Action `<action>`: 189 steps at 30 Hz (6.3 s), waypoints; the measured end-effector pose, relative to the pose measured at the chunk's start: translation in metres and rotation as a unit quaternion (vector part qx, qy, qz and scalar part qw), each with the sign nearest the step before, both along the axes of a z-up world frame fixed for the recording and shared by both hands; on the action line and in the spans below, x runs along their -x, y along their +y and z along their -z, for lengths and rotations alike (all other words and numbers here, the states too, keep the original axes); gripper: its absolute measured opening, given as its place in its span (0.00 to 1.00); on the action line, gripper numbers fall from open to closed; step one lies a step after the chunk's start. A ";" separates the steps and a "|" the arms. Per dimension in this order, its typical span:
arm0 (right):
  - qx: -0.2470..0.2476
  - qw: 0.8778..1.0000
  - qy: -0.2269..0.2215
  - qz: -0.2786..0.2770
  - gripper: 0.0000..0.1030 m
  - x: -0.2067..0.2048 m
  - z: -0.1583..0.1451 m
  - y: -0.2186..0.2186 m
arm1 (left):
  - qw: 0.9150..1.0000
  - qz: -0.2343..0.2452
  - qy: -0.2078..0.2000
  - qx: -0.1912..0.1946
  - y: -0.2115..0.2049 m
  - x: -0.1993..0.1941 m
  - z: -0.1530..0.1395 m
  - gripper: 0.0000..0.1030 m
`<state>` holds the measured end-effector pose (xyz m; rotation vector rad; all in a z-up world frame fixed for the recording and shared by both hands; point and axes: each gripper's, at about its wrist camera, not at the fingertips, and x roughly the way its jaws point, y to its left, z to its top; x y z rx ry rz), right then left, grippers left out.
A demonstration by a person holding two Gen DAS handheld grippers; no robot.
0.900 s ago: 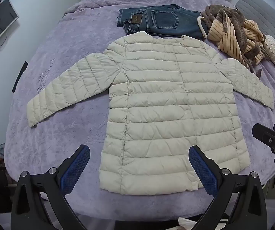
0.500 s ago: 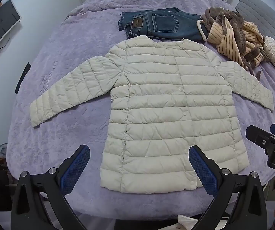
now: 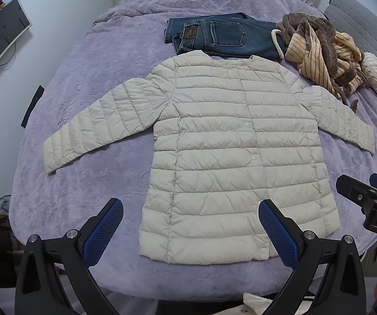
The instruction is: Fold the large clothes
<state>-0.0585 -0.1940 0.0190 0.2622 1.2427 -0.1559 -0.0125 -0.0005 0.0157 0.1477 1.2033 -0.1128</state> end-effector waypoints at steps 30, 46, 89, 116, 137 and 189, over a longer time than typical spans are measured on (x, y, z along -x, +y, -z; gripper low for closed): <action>-0.001 1.000 0.004 0.001 1.00 -0.002 0.003 -0.001 | 1.000 -0.007 0.007 0.002 0.003 -0.004 0.002 1.00; 0.000 1.000 0.006 0.000 1.00 -0.001 0.003 0.000 | 1.000 -0.008 0.008 0.003 0.006 -0.005 0.005 1.00; -0.001 1.000 0.009 0.001 1.00 -0.002 0.005 0.001 | 1.000 -0.009 0.011 0.004 0.012 -0.005 0.010 1.00; -0.010 0.999 0.039 -0.015 1.00 -0.011 0.021 0.016 | 0.998 -0.032 0.035 0.043 0.035 -0.018 0.029 1.00; -0.038 0.986 0.107 -0.119 1.00 -0.084 0.088 0.140 | 0.928 -0.312 0.004 0.206 0.297 -0.119 0.173 1.00; -0.156 0.983 -0.035 -0.094 0.31 -0.256 0.171 0.126 | 0.943 0.090 -0.124 0.294 0.067 -0.236 0.056 0.08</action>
